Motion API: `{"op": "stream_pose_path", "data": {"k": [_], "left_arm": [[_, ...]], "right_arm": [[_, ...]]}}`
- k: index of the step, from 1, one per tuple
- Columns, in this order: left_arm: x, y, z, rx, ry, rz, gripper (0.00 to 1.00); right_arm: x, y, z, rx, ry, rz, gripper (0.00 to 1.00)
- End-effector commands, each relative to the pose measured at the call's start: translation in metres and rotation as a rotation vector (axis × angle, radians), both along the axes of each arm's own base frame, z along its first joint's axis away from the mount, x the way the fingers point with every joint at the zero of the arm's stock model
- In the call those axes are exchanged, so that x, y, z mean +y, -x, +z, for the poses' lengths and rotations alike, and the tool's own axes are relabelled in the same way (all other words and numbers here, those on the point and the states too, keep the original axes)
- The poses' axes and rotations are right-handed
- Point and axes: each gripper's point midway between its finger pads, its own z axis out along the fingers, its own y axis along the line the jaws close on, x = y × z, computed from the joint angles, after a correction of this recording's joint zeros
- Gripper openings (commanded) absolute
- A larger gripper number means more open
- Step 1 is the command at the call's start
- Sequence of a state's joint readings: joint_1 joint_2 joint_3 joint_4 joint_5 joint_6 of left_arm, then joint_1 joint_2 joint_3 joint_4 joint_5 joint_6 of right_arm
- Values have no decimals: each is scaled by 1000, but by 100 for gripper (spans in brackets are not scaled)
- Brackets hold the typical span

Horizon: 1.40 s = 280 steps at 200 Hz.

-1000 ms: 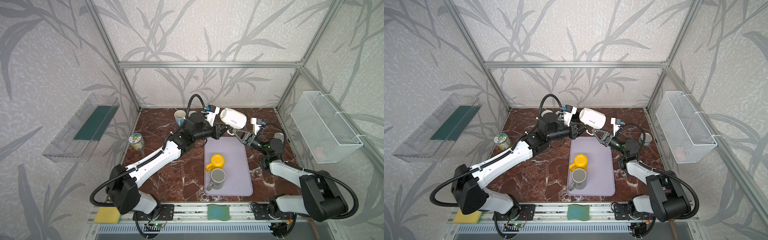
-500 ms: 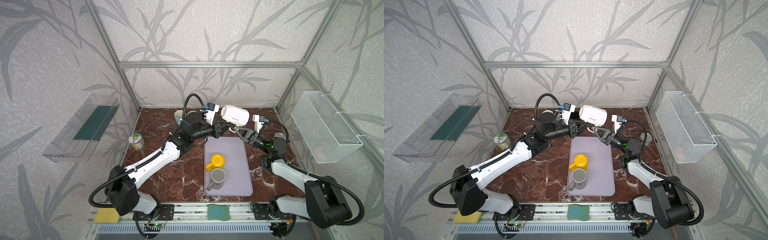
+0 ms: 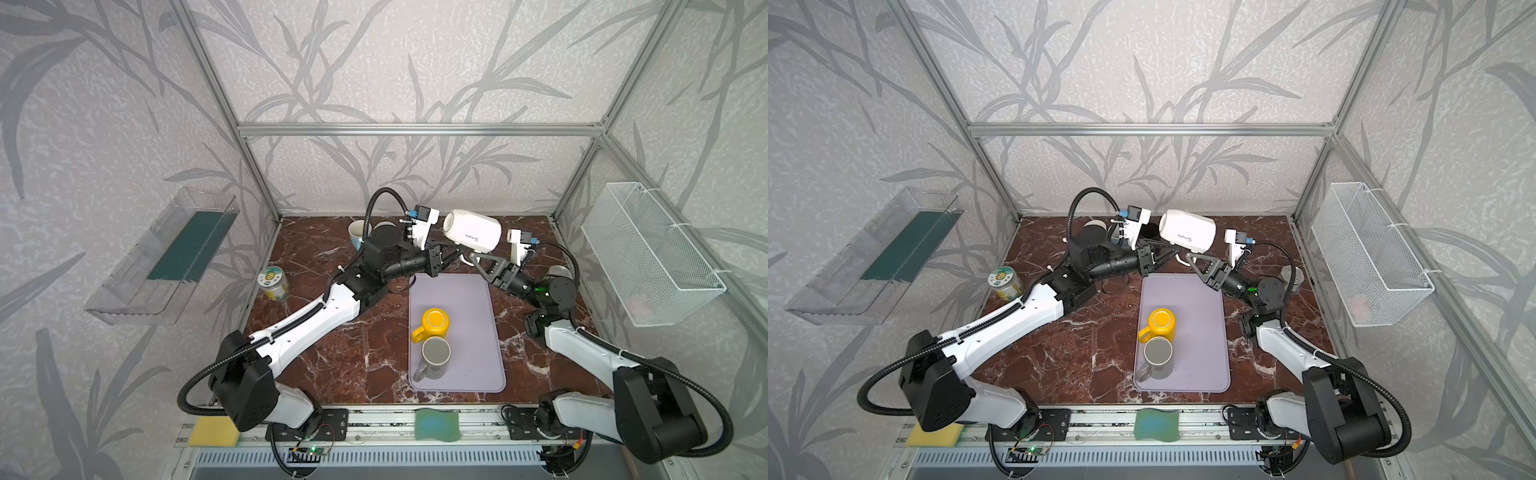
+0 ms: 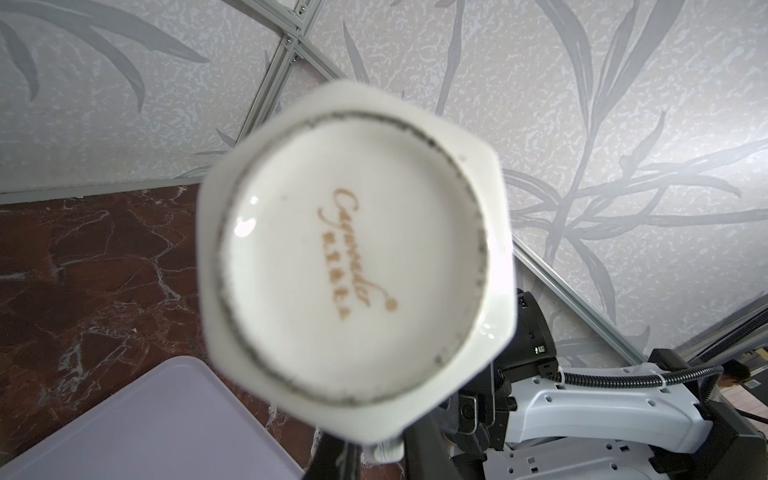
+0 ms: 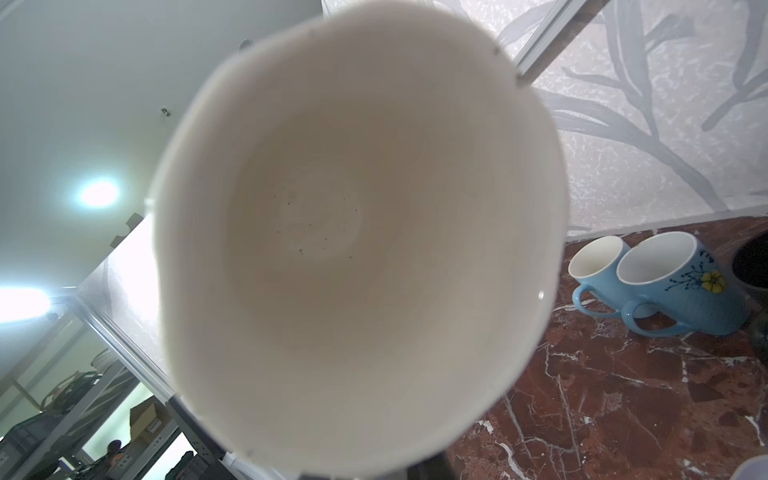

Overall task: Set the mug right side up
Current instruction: 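Close the right gripper on the white mug's rim and open the left gripper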

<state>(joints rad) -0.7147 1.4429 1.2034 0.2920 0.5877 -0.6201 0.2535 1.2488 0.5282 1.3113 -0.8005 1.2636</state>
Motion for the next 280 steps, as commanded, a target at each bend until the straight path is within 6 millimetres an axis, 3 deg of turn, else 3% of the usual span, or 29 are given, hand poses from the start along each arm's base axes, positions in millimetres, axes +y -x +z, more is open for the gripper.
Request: {"op": "stream_pose_path", "data": {"k": [1,26,86,106,132,160,216,280], "left_arm": [[4,11,8,-60,9,-34,0],[2,11,6,-56,5,-44,0],[3,9,0,-43,-21,-30,0],[4,6,-1,-41,-25,-22,12],[2,5,-1,-41,-25,-27,38],[1,3,-1,-35,-25,-25,57],[4,3,-4,-25,-39,-16,69],[20,0,-22,-18,-120,64,71]], "right_arm": [[-9,14,48,-150,-74,-29,14],[-10,14,49,-151,-78,-32,0],[-13,13,46,-142,-50,-76,0],[-13,15,47,-142,-29,-86,0],[-13,17,48,-148,-1,-97,0],[-13,20,49,-149,24,-104,0],[-13,21,47,-146,54,-114,0],[-12,14,38,-108,103,-133,0]]}}
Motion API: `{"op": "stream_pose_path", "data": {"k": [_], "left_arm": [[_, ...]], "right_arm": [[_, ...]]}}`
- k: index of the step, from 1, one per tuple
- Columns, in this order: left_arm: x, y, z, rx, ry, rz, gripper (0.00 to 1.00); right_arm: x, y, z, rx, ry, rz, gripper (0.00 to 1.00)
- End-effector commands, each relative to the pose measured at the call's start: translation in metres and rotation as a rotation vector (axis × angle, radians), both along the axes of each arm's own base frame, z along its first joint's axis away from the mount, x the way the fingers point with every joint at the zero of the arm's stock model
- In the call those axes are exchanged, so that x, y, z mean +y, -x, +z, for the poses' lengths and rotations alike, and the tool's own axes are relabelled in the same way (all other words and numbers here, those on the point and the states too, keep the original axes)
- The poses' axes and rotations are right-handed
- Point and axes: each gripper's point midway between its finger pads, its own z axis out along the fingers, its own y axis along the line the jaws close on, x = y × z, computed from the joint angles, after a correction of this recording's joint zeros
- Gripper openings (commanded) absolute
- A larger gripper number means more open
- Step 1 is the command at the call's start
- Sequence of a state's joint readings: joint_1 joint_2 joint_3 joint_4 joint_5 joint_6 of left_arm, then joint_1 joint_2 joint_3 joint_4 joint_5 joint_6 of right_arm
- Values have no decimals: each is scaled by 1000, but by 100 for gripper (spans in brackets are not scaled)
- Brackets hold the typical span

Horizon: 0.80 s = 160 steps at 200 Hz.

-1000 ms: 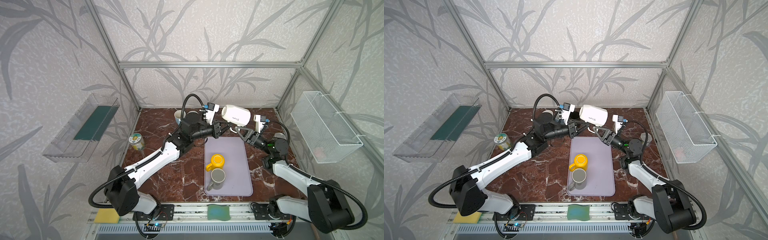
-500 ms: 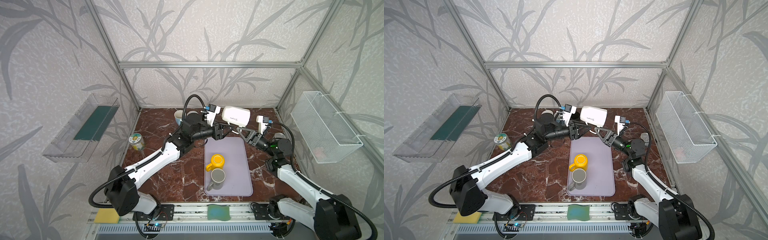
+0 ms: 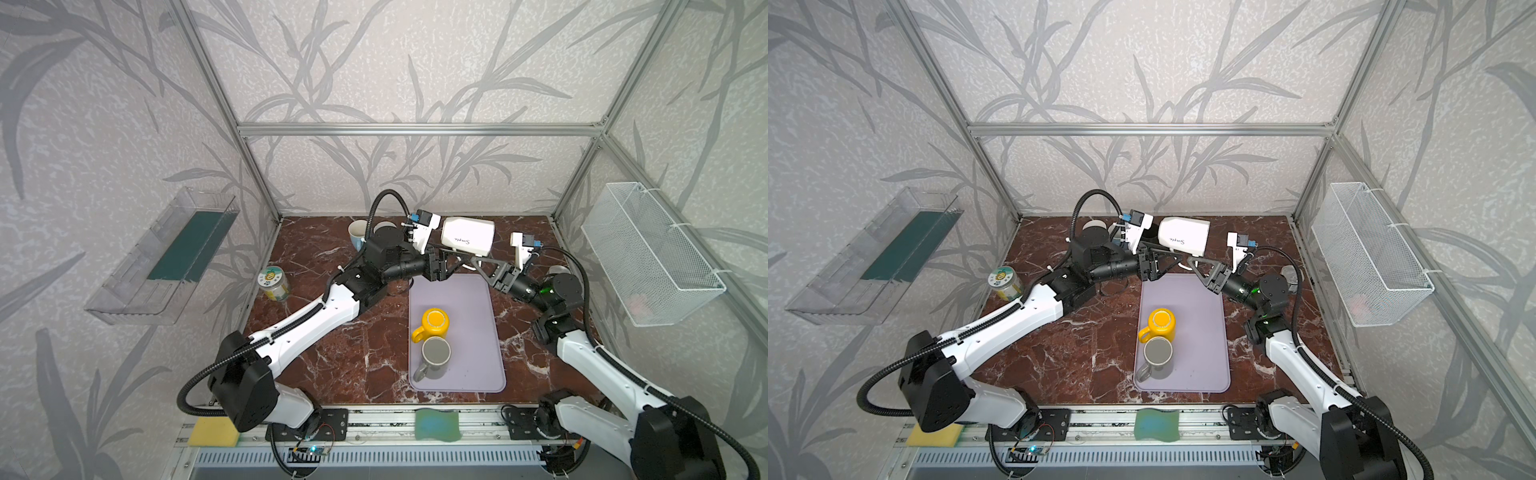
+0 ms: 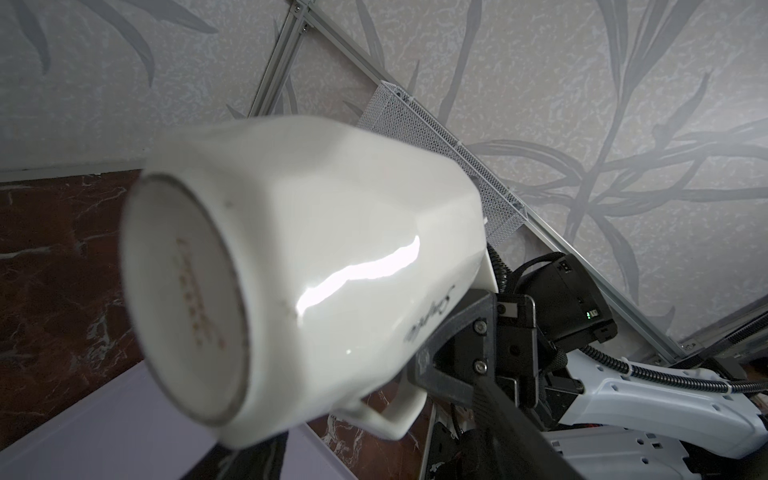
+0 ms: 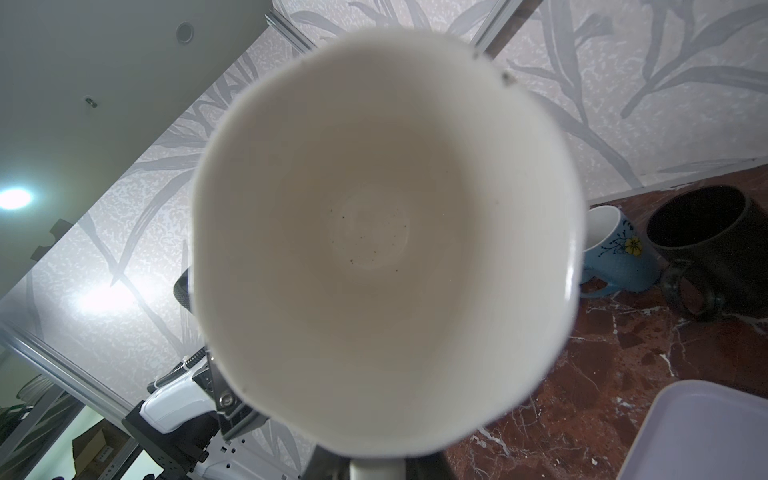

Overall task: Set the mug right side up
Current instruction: 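Close the right gripper on the white mug's rim and open the left gripper, then carry the white mug toward the far mugs with the right gripper while the left withdraws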

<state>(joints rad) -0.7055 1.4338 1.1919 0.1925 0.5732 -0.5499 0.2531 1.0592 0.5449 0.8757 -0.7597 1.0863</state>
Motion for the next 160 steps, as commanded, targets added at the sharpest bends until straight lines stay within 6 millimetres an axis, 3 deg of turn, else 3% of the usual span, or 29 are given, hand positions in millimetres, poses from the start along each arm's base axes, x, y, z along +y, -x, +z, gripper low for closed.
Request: {"op": "stream_pose_path", "data": {"k": [1,66,160], "left_arm": [[14,3,2,-30,-30,44,71],[34,5,-15,-24,-100,117,71],[71,2,-49,21,-233,283,70]], "right_arm": [[-6,11,50,-187,-10,-37,0],[-8,-1,38,-137,49,-83,0],[-13,-32,-1,-1,211,-180,0]]}}
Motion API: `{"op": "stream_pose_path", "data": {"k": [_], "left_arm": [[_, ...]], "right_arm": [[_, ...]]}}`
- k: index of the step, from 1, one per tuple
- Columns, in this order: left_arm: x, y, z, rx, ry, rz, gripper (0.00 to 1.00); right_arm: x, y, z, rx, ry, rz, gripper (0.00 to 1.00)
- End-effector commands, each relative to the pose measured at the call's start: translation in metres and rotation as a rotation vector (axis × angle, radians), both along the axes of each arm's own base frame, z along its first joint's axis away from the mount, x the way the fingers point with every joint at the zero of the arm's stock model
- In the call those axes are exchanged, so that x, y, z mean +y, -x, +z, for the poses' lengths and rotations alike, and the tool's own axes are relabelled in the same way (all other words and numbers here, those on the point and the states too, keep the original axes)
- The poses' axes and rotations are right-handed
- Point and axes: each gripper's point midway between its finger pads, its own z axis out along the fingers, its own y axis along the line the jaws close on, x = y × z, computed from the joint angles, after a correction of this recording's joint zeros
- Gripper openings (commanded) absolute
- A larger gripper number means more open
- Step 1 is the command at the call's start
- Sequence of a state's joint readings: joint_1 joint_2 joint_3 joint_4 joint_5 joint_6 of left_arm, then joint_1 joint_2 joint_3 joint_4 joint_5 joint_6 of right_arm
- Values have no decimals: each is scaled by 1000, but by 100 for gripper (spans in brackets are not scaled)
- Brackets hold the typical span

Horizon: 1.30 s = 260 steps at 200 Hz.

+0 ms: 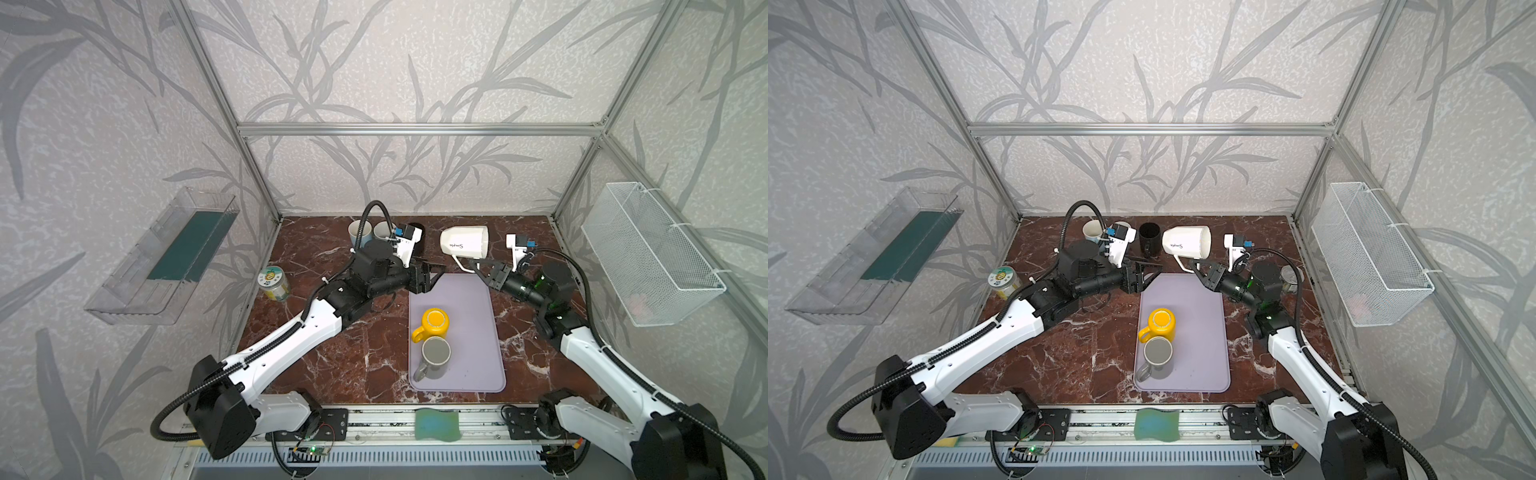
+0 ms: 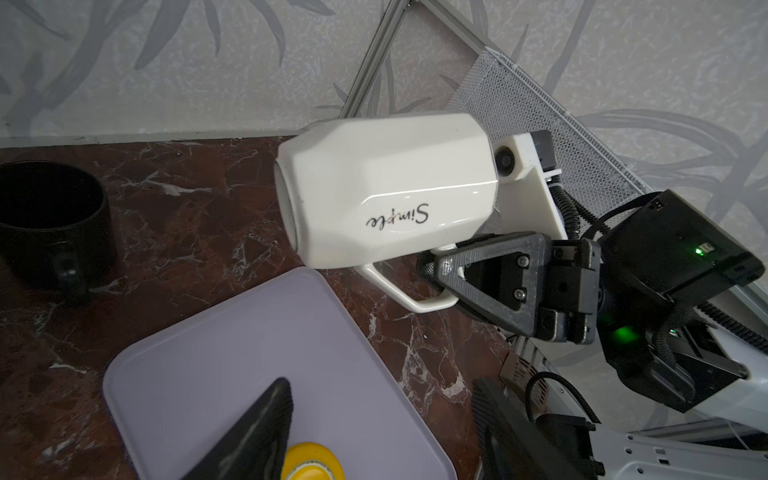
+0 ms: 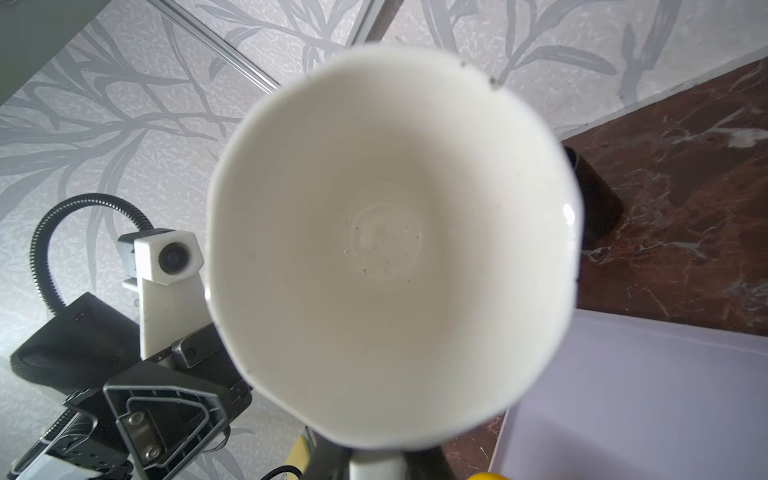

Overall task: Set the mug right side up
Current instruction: 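Carry the white mug toward the far mugs with the right gripper while the left withdraws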

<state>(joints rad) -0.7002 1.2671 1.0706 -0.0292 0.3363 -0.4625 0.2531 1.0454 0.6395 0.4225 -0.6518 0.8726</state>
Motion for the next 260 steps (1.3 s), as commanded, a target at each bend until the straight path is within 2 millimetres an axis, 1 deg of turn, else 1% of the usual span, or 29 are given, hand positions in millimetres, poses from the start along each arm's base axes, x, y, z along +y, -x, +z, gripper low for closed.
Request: {"op": "stream_pose_path", "data": {"k": [1,35,119,152,177,203,212,260], "left_arm": [[17,0,-8,-5,-43,63,70],[27,7,-20,18,-61,86,70],[50,21,-38,54,-77,143,69],[56,26,-41,58,-66,154,69],[59,28,-37,54,-55,163,69],[62,29,-39,55,-71,171,69],[64,30,-39,55,-74,174,69],[70,33,-42,52,-92,188,69]], "right_arm": [[-4,-8,42,-163,31,-39,0],[-4,-23,27,-118,73,-61,0],[-2,-63,-6,-53,154,-104,0],[-2,-79,-21,-27,191,-118,0],[1,-92,-28,-20,209,-119,0],[3,-104,-36,7,225,-125,0],[3,-109,-40,-7,254,-126,0],[4,-130,-63,35,301,-139,0]]}}
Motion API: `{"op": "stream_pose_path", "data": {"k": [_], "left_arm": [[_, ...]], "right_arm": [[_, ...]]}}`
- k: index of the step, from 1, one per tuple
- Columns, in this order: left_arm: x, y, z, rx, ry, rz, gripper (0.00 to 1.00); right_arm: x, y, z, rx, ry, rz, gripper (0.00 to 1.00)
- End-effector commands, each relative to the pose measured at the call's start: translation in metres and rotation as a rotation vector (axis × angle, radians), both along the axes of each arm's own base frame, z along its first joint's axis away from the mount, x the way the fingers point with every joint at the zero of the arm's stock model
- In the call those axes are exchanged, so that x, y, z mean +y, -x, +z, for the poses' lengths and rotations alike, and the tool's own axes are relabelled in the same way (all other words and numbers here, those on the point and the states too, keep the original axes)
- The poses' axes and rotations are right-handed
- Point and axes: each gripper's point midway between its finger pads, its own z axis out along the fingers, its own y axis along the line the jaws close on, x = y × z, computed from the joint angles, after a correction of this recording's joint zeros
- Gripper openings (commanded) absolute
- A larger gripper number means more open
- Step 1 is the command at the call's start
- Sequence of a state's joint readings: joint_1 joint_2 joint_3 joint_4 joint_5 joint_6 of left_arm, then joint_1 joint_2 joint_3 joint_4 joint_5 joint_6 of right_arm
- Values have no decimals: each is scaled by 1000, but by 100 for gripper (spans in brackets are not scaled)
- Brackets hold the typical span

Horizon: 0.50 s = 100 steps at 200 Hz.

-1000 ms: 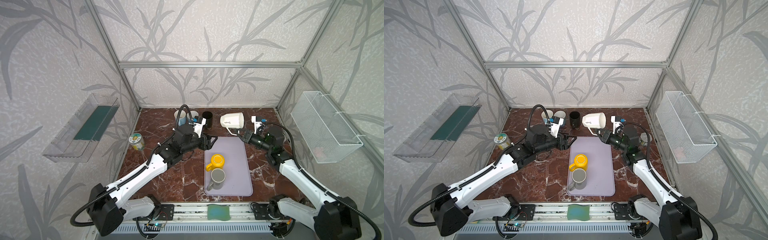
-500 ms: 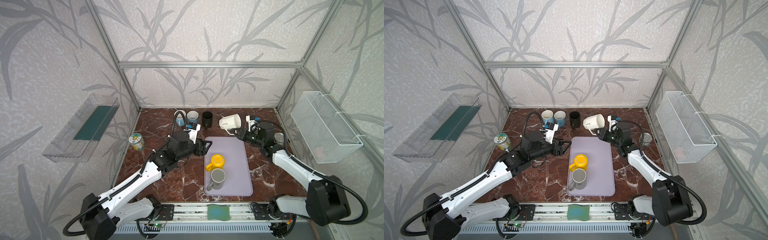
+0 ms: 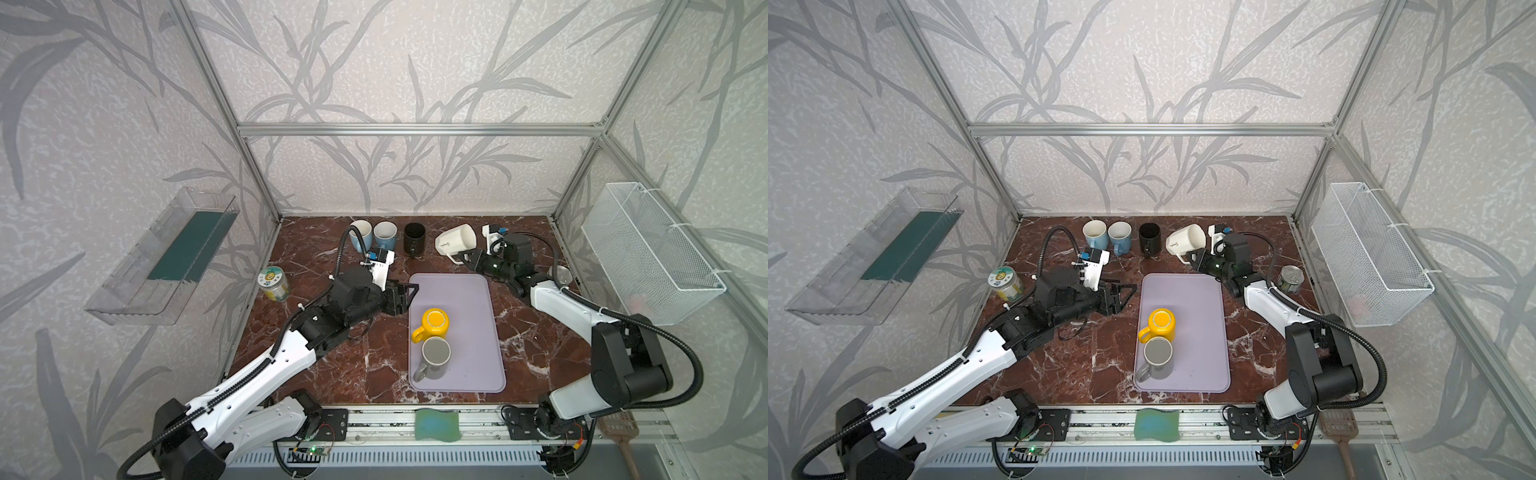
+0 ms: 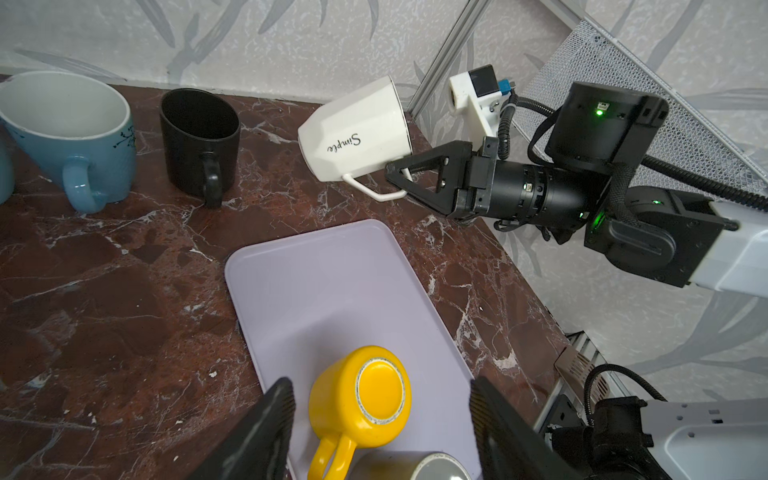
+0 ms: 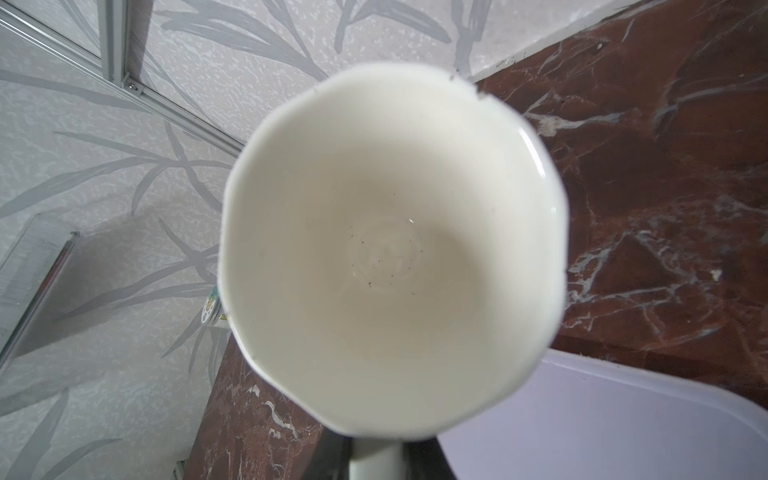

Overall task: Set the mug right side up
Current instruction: 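Carry the white mug toward the far mugs with the right gripper while the left withdraws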

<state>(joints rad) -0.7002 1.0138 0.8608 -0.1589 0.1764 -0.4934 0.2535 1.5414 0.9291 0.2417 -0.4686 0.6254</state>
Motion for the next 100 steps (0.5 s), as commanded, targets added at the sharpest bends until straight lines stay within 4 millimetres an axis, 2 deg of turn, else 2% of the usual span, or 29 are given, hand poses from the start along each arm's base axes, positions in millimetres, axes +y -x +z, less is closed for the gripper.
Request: {"op": "stream_pose_path", "data": {"k": [1,73,87,91,100], "left_arm": [[8,2,-4,-3,-16,26,69],[9,3,-2,-1,-25,22,69],[10,3,-3,1,-27,23,69],[10,3,-2,1,-25,24,69],[10,4,-3,4,-27,20,69]], "right_arm": [[3,-22,36,-145,6,5,0],[3,-49,7,-91,67,-22,0],[3,-53,9,-97,77,-28,0],[3,-56,-3,-73,88,-29,0],[3,-59,-7,-67,98,-33,0]]}}
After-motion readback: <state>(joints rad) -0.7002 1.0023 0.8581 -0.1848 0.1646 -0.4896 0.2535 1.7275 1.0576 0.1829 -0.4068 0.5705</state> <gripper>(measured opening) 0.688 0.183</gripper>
